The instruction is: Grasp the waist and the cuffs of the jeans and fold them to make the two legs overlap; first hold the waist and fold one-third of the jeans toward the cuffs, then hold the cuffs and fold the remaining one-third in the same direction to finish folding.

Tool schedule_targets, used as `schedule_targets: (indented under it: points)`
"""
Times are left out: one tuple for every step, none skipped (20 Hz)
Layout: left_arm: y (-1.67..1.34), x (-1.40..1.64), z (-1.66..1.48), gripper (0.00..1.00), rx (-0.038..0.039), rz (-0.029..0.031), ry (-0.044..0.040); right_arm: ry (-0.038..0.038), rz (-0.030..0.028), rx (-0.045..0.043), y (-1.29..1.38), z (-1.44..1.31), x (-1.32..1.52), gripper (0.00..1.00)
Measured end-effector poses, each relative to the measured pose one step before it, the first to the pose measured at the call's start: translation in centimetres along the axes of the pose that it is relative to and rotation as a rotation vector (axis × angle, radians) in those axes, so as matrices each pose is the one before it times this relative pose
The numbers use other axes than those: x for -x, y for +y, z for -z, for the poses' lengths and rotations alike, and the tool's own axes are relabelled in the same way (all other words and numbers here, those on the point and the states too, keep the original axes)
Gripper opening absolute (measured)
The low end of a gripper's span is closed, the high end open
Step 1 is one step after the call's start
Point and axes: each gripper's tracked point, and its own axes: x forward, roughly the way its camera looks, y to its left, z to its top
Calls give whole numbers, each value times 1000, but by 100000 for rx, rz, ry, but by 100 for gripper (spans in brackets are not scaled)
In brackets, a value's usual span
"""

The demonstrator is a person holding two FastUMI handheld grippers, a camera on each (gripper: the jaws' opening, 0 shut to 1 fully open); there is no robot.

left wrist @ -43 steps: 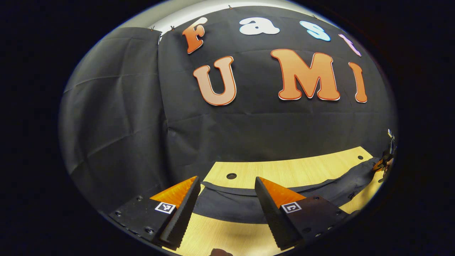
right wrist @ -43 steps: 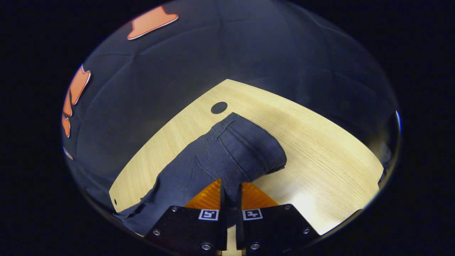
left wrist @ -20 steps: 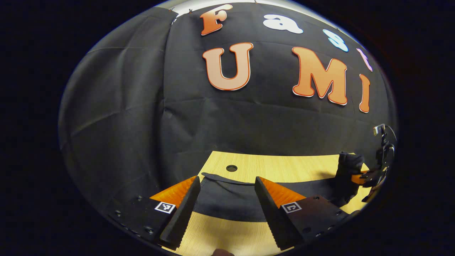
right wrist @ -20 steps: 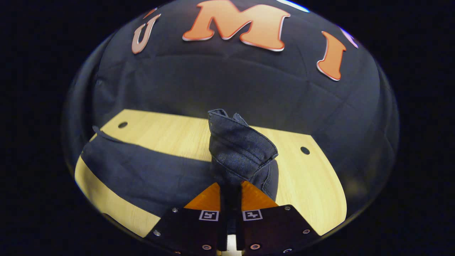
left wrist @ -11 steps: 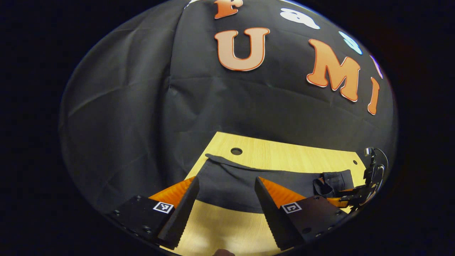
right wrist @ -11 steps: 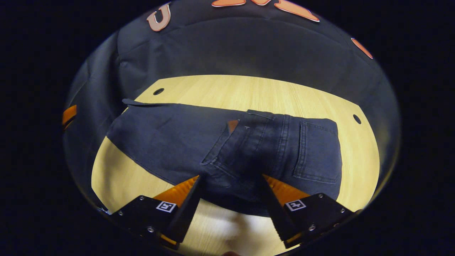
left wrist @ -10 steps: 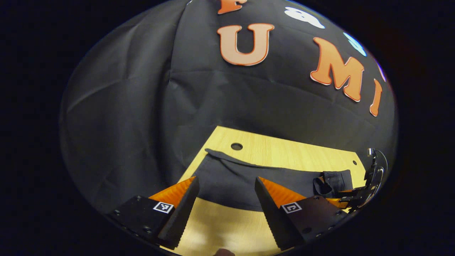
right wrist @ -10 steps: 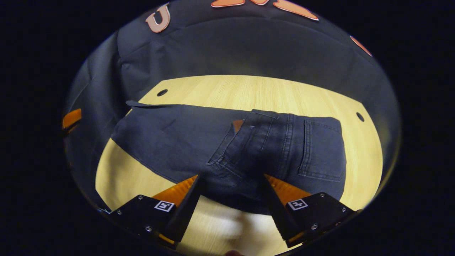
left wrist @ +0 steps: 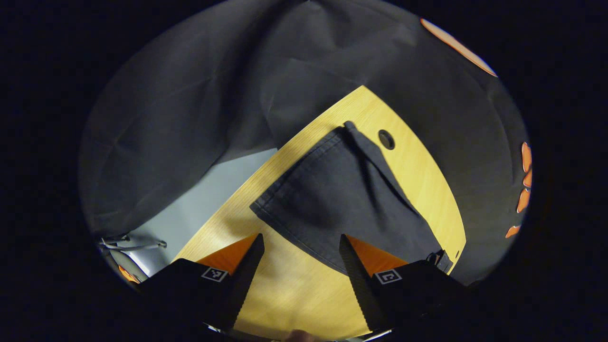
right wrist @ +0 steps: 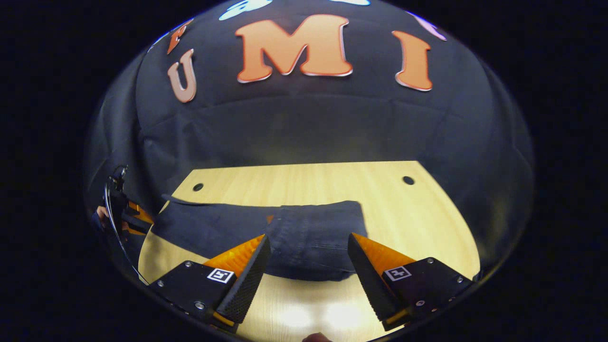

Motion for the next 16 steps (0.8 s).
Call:
schedule_targets:
  points:
    - [347, -963, -331, 96, 1621, -1076, 2158, -2939, 5991, -1428, -2218, -497, 1756, 99]
    - [374, -797, -600, 96, 408, -2144, 893, -2578, 4643, -1637, -1904, -663, 1455, 99]
    - [308, -779, -162, 96, 200, -2423, 473, -1488, 3500, -955, -1282, -396, 941, 99]
    - [40, -695, -155, 96, 966, -1684, 922, -1861, 3665, -544, -1403, -476, 763, 99]
    - [-312, -581, -68, 96, 1124, -1207, 1399, -3632, 3737, -1814, -1578, -1090, 833, 99]
    - [104, -218, -286, 96, 824, -2596, 488, -2076, 2861, -2469, -1234, -735, 929, 99]
    - [144, -238, -16, 96, 1438, -2324, 501, -1257, 3334, -239, -1286, -499, 812, 99]
    - [22, -7, -209, 96, 1349, -1506, 302, -2044, 2555, 1753, -1042, -616, 675, 99]
    - [-169, -96, -194, 96, 1953, -1389, -613, -996, 1480, 1335, -439, -391, 549, 99]
    - [-103, -157, -67, 96, 1710, -1603, 477, -1108, -75, 249, 127, -456, 565, 99]
    - [255, -129, -32, 96, 1802, -3167, -18, -598, -255, -510, 214, -267, 375, 99]
    - [505, -227, -201, 93, 1490, -4592, -572, -600, -987, -989, 267, -178, 382, 98]
    - [149, -285, -227, 92, 2642, -1967, -2463, -498, -116, -50, 196, 48, 403, 99]
    - [-189, 44, 16, 92, 1526, -1792, -1164, 120, -66, -235, 117, 173, 262, 99]
    - [11, 122, 282, 92, -484, -1794, -472, -40, -538, -917, 254, 198, 118, 99]
    - [-195, 24, -171, 92, -162, -535, -2396, 296, -1057, -1219, 333, 296, 192, 99]
